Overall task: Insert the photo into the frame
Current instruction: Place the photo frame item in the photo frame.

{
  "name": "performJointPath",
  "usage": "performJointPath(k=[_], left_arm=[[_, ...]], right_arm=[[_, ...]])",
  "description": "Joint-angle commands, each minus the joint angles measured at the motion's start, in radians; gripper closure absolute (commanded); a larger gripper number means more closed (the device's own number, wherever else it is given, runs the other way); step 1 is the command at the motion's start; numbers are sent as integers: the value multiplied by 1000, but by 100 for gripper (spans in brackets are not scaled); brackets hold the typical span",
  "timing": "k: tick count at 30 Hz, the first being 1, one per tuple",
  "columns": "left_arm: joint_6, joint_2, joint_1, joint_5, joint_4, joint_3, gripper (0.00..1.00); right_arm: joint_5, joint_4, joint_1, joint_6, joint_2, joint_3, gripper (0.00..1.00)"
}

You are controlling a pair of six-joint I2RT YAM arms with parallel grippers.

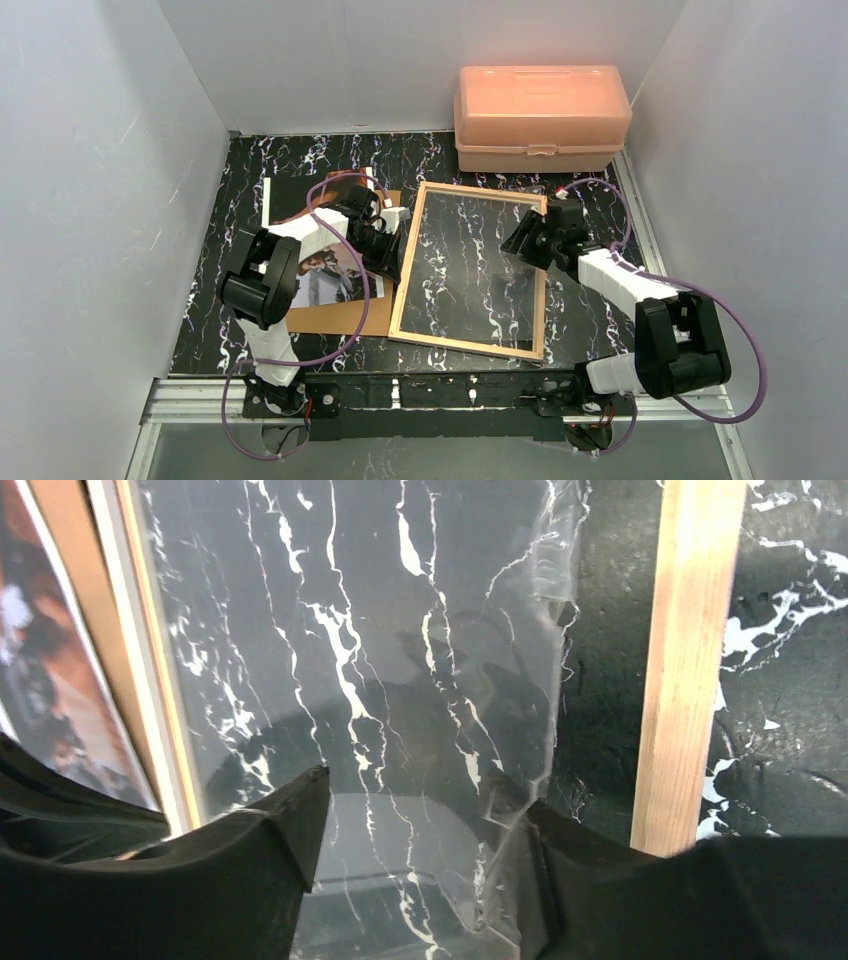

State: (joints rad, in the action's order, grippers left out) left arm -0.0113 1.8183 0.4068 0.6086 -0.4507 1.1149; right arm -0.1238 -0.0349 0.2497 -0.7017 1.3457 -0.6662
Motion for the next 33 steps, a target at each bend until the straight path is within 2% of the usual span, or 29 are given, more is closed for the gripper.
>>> performJointPath(k=[1,12,21,33], left_arm=[[7,6,6,33,-11,18,100],[7,2,6,37,-13,15,100],[7,2,6,39,-13,16,100],[7,2,7,42,-13,14,100]], right_arm=[[118,-152,82,81,30,-123,32],[221,-329,134,168,139,-274,11],[302,-432,174,222,175,-355,2],[327,-455,184,246,209,-348,1]])
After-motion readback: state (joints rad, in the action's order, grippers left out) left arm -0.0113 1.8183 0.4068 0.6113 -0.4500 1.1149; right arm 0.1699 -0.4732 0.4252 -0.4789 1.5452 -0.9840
